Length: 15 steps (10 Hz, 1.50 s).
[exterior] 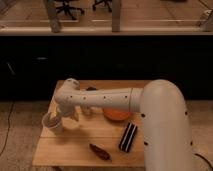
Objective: Pick up the ceramic cup
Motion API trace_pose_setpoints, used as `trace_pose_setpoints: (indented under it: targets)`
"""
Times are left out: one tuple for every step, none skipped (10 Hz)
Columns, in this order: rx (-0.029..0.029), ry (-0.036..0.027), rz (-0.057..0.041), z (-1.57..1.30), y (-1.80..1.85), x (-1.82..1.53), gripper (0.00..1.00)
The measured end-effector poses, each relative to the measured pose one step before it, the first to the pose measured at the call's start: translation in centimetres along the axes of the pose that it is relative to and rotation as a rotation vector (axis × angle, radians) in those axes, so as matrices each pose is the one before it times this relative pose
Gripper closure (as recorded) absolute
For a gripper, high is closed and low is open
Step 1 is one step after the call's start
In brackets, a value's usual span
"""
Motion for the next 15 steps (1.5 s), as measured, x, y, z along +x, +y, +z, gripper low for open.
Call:
trace_pose_setpoints:
  targets:
    - [-0.00010, -0.00322, -0.00521, 0.090, -0.153, -0.085, 0.29]
    - [-0.00077, -0.00285, -0.00498, 0.098, -0.095, -0.078, 0.41]
    - [0.00033, -0.00174, -0.00305, 0.061, -0.095, -0.044, 0.49]
    - [0.00004, -0.00144, -0.00289, 0.035, -0.056, -0.020, 0.59]
    - [0.00052, -0.00215, -0.00169, 0.050, 0.011, -0.022, 0.71]
    - [0.00144, -0.00368, -0.00072, 0.055, -0.006, -0.020, 0.81]
    - [0.00211, -0.00295, 0.00002, 0.013, -0.022, 0.025, 0.89]
    - [0.00249, -0.00573, -0.00199, 0.020, -0.030, -0.029, 0.98]
    - [0.00369, -0.00357, -0.00301, -0.016, -0.081, -0.052, 1.00]
    - [0.00459, -0.00312, -0.00500, -0.080, -0.148, -0.091, 1.00]
    - [0.00370, -0.00210, -0.00508, -0.101, -0.090, -0.102, 1.00]
    - [0.00615, 0.00051, -0.00618, -0.278, -0.192, -0.090, 1.00]
    - [0.00444, 0.00080, -0.00329, -0.176, -0.116, -0.067, 1.00]
    - [0.00650, 0.00143, -0.00323, -0.246, -0.112, -0.087, 1.00]
    - [0.00645, 0.00142, -0.00460, -0.244, -0.162, -0.117, 1.00]
